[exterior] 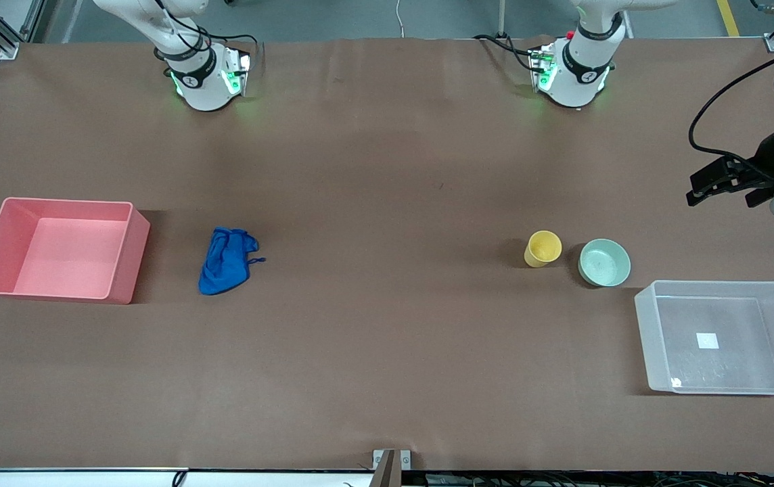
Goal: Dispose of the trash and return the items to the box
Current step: 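Reach the right gripper to the blue cloth while the left gripper reaches the bowl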
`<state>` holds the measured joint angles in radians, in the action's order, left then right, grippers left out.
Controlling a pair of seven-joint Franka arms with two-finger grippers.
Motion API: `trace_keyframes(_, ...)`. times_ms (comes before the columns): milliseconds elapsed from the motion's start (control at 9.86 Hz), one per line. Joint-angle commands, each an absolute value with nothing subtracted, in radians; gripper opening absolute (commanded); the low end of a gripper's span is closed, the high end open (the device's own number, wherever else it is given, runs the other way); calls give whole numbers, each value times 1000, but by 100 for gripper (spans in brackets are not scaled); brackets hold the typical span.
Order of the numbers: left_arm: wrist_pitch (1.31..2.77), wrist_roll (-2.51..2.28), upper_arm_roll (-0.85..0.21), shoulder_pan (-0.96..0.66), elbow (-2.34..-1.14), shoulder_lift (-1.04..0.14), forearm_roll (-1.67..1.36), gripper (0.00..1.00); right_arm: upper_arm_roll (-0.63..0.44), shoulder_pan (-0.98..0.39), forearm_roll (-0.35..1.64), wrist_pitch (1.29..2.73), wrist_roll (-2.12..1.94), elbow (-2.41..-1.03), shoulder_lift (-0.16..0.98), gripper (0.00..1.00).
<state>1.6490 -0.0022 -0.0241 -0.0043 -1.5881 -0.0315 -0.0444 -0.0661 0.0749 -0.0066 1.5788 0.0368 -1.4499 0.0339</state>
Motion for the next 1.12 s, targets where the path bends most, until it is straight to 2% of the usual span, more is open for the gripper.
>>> trace_keyframes(0,1666,-8,-26,-8,-1617,-40,-54,100,-60,84,6,1582,48,-1450,31,100)
trace_keyframes(406,1675,5,-26,3,-1598,-54,-58,100,-60,72,5,1583,48,-1453,31,100)
trace_keyframes(609,1712,-3,-25,2,-1620,-77,-58,100,-55,2,-11,1586,98,-1466,57,100)
trace_keyframes(710,1765,9,-25,2,-1662,-103,-58,100,-55,-43,-14,1629,138,-1471,101,100)
trace_keyframes(913,1997,23,-25,3,-1821,-138,-57,99,-55,-112,-14,1692,193,-1491,205,100)
trace_keyframes(1014,2113,23,-25,3,-1895,-167,-55,99,-55,-129,-14,1768,198,-1579,227,100)
